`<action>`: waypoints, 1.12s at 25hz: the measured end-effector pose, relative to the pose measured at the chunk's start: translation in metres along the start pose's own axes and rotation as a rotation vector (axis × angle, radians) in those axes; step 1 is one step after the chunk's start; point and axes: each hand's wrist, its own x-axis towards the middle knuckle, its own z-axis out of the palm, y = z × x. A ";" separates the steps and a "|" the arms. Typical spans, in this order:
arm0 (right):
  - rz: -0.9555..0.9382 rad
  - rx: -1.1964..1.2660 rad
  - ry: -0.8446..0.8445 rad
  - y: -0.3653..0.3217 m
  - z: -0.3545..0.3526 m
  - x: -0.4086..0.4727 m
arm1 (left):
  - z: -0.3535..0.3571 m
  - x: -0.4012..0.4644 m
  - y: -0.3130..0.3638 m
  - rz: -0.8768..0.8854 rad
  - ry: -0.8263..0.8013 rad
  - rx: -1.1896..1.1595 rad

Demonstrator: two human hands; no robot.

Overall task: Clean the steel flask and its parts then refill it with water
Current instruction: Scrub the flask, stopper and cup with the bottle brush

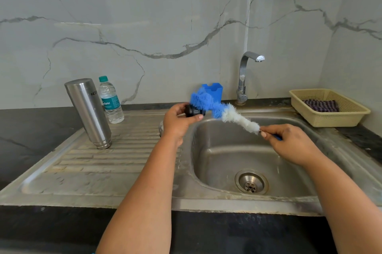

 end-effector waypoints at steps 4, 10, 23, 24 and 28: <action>-0.002 0.013 0.002 -0.004 0.002 0.003 | 0.001 -0.001 0.001 0.025 0.006 0.045; 0.020 -0.012 0.046 -0.002 0.007 0.003 | 0.005 -0.006 0.001 0.065 -0.104 0.076; 0.021 0.053 0.043 0.003 -0.003 0.000 | 0.015 -0.010 0.000 -0.099 -0.225 -0.113; 0.036 0.071 0.047 0.005 -0.009 -0.001 | 0.013 -0.010 0.000 -0.105 -0.240 -0.129; 0.097 0.056 0.021 0.012 -0.015 -0.001 | 0.012 -0.008 -0.006 0.005 -0.153 0.114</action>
